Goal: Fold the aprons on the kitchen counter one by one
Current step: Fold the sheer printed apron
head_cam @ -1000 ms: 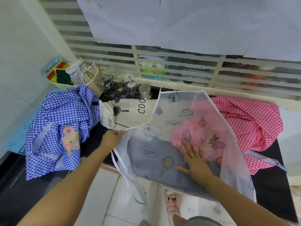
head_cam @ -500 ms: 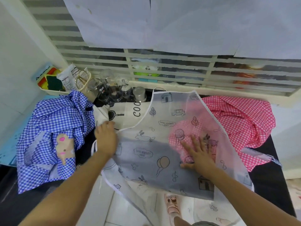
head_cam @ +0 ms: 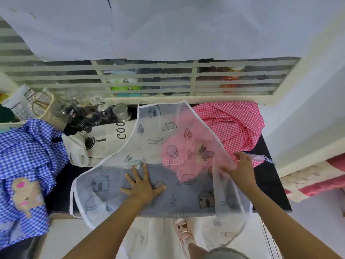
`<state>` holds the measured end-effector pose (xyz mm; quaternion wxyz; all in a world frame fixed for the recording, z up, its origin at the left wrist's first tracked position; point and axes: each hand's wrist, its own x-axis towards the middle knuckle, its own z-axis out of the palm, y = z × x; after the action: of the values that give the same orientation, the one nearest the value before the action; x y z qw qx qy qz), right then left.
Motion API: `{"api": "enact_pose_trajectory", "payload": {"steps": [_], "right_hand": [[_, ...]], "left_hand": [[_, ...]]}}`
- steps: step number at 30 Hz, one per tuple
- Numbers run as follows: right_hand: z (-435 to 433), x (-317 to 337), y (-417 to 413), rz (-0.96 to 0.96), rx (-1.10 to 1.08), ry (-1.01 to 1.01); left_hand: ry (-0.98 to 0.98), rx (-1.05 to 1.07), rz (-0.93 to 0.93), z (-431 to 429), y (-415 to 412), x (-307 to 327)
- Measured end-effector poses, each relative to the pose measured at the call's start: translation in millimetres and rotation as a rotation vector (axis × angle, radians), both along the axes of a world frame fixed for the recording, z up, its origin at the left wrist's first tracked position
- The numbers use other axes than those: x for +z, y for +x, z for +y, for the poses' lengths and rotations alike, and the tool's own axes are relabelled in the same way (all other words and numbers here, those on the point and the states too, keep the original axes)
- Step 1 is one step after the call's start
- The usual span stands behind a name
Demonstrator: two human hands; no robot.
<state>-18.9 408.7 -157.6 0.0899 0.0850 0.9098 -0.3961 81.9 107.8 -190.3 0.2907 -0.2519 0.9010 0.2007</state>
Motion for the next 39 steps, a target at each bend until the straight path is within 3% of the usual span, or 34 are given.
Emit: {"api": "enact_pose_trajectory", "payload": {"steps": [3,7,11,13,16,22,25,29,31,33,37,39], "right_hand": [[31.7,-9.8,-12.8,-0.295,0.157,-0.029],[47.1,-5.2,-20.0,-0.478,0.312,-0.089],[57.6,28.4,-33.2,-0.576,0.300,-0.415],[65.9,48.3,-38.4,-0.721,0.386,-0.454],[84.1,68.0,-50.4,-0.828,0.550,-0.218],[105.5,99.1,-82.2,-0.988,0.526,0.263],[114.7,85.5,-92.0,-0.797,0.480,0.666],[105.3,43.3,-68.8,-0.282,0.075,0.786],[79.2,28.3,-27.2,0.092,-0.108,0.767],[50.2,15.7,15.3,0.384,-0.146,0.659],[16.7,11.6,61.1,0.427,-0.325,0.382],[2.9,14.2,76.6,0.513,-0.258,0.310]], "left_hand": [[0.005,0.002,-0.028,0.0,-4.5,3.2],[0.009,-0.015,-0.032,-0.7,-5.5,6.4],[-0.004,-0.035,-0.035,-2.5,-4.1,6.0],[-0.014,-0.055,-0.027,-6.5,-1.4,4.7],[-0.048,-0.091,-0.017,-16.0,2.3,2.0],[-0.051,-0.177,-0.015,-43.4,-0.8,1.5],[-0.044,-0.212,-0.006,-52.2,-0.2,1.7],[-0.053,-0.218,0.003,-52.4,-0.5,0.2],[-0.066,-0.218,-0.005,-51.5,-1.9,0.2],[-0.072,-0.217,-0.015,-51.5,-2.9,-0.2],[-0.078,-0.218,-0.041,-51.3,-5.3,1.2],[-0.074,-0.210,-0.045,-51.1,-6.2,1.6]]}}
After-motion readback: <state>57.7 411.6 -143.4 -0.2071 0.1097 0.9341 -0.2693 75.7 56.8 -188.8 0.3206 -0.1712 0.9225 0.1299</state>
